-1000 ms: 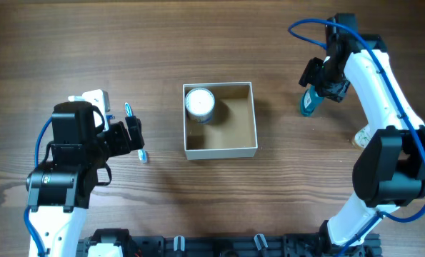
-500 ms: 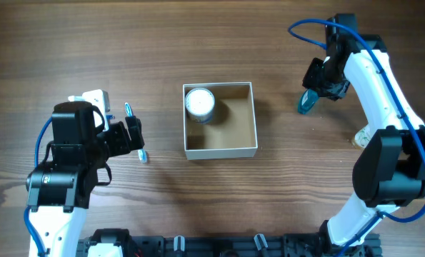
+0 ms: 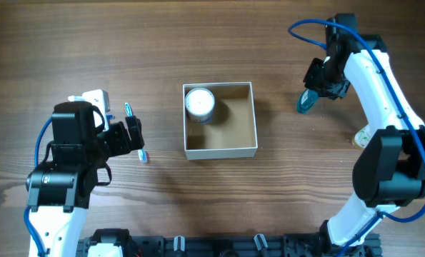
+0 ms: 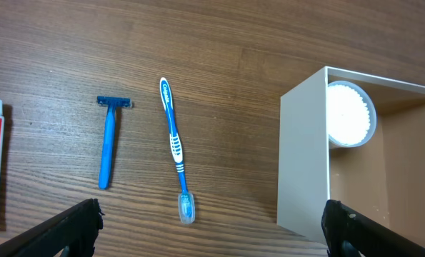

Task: Pack container
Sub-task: 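Move the right gripper to the blue Listerine bottle and grasp it, then lower the Listerine bottle into the box beside the tub, release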

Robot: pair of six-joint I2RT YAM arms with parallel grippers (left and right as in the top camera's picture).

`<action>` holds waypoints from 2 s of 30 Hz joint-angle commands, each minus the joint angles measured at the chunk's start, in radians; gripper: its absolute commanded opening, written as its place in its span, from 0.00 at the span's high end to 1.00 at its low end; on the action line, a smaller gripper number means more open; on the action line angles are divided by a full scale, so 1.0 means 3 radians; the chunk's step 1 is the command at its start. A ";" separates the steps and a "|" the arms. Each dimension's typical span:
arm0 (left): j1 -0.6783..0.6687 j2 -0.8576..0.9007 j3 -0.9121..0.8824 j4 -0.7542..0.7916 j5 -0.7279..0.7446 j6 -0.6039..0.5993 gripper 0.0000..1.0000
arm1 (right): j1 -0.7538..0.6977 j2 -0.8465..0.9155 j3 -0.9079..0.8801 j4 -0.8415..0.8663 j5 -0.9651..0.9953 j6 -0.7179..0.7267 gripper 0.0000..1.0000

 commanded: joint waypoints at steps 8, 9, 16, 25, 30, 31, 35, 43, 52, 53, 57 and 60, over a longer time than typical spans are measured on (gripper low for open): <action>-0.0017 0.0010 0.0074 0.0006 -0.0019 -0.0043 0.00 | 0.0460 -0.1019 0.0146 -0.0127 -0.0043 -0.0799 0.96; -0.0017 0.0010 0.0074 0.0006 -0.0019 -0.0043 0.00 | 0.0570 -0.1158 0.0187 -0.0153 -0.0042 -0.0853 0.96; -0.0017 0.0010 0.0074 0.0006 -0.0019 -0.0043 0.00 | 0.1335 -0.1634 0.0261 -0.0146 -0.0045 -0.1043 0.96; -0.0017 0.0010 0.0074 0.0006 -0.0019 -0.0043 0.00 | 0.1863 -0.1127 0.0259 -0.0075 -0.0019 -0.1147 0.96; -0.0017 0.0010 0.0074 0.0006 -0.0019 -0.0042 0.00 | 0.1863 -0.0818 0.0259 -0.0018 -0.0019 -0.1062 0.96; -0.0017 0.0010 0.0074 0.0006 -0.0019 -0.0042 0.00 | 0.1863 -0.0763 0.0259 0.0001 -0.0019 -0.1062 0.96; -0.0017 0.0010 0.0074 0.0006 -0.0019 -0.0042 0.00 | 0.1863 -0.0562 0.0259 0.0083 -0.0019 -0.1011 0.96; -0.0017 0.0010 0.0074 0.0004 -0.0019 -0.0042 0.00 | 0.1860 -0.0234 0.0258 0.0284 -0.0020 -0.0804 0.96; -0.0017 0.0010 0.0074 0.0004 -0.0019 -0.0042 0.00 | 0.1860 -0.0052 0.0257 0.0334 -0.0018 -0.0688 0.96; -0.0017 0.0010 0.0074 0.0001 -0.0019 -0.0042 0.00 | 0.1860 -0.0032 0.0257 0.0338 -0.0018 -0.0670 0.96; -0.0017 0.0010 0.0074 -0.0032 -0.0019 -0.0042 0.00 | 0.1860 0.0041 0.0257 0.0350 -0.0020 -0.0627 0.92; -0.0017 0.0010 0.0074 -0.0042 -0.0019 -0.0042 0.00 | 0.1860 0.0070 0.0257 0.0351 -0.0020 -0.0628 0.72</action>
